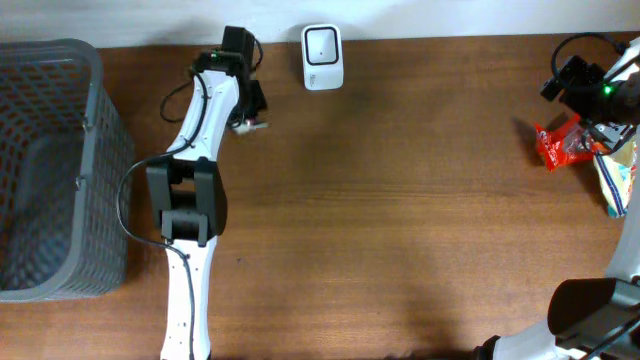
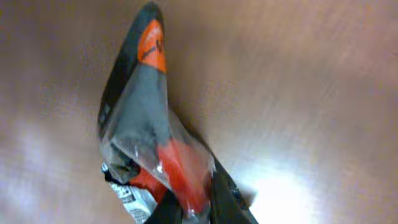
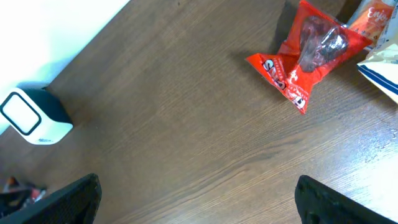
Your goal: Scan the item barcode
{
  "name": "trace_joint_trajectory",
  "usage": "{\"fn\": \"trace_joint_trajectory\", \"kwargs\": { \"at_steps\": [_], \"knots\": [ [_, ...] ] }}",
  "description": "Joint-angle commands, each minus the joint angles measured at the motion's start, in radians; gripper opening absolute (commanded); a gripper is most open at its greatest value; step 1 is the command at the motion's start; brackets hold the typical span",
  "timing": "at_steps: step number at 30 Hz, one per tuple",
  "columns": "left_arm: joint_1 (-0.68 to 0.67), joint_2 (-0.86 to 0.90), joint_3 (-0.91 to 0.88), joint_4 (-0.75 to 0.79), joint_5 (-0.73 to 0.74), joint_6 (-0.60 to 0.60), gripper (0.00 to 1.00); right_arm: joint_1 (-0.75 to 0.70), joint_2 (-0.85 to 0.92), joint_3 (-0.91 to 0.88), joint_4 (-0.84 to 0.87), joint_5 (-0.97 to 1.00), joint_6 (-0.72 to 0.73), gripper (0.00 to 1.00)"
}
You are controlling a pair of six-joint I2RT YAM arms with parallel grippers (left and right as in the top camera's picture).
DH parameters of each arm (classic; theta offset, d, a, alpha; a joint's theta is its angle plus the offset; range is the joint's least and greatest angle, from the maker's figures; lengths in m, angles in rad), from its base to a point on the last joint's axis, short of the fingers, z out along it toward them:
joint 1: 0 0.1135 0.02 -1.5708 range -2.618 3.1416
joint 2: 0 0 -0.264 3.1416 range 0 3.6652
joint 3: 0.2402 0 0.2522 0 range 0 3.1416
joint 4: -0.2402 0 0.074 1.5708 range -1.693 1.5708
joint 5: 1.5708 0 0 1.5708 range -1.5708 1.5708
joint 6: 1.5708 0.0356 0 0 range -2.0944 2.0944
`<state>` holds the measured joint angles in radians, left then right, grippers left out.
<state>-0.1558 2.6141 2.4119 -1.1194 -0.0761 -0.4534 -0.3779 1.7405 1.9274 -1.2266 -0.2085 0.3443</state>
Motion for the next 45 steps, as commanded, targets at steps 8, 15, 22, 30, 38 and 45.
{"fn": "trace_joint_trajectory", "kwargs": {
  "at_steps": [8,15,22,30,38,45],
  "knots": [
    [-0.075,0.014,0.014,-0.305,0.436,0.289,0.00,0.005,0.005,-0.005,0.000,-0.005,0.008,0.98],
    [-0.227,0.010,0.049,-0.192,0.370,0.291,0.00,0.005,0.005,-0.005,0.000,-0.005,0.008,0.98],
    [-0.214,0.005,0.337,-0.099,0.312,0.291,0.00,0.005,0.005,-0.005,0.000,-0.005,0.008,0.98],
    [-0.214,0.026,0.389,0.307,0.130,0.291,0.02,0.005,0.005,-0.005,0.000,-0.005,0.008,0.98],
    [-0.214,0.103,0.388,0.448,0.102,0.292,0.06,0.005,0.005,-0.005,0.000,-0.005,0.008,0.98],
    [-0.214,0.127,0.388,0.454,0.090,0.291,0.06,0.005,0.005,-0.005,0.000,-0.005,0.008,0.98]
  ]
}}
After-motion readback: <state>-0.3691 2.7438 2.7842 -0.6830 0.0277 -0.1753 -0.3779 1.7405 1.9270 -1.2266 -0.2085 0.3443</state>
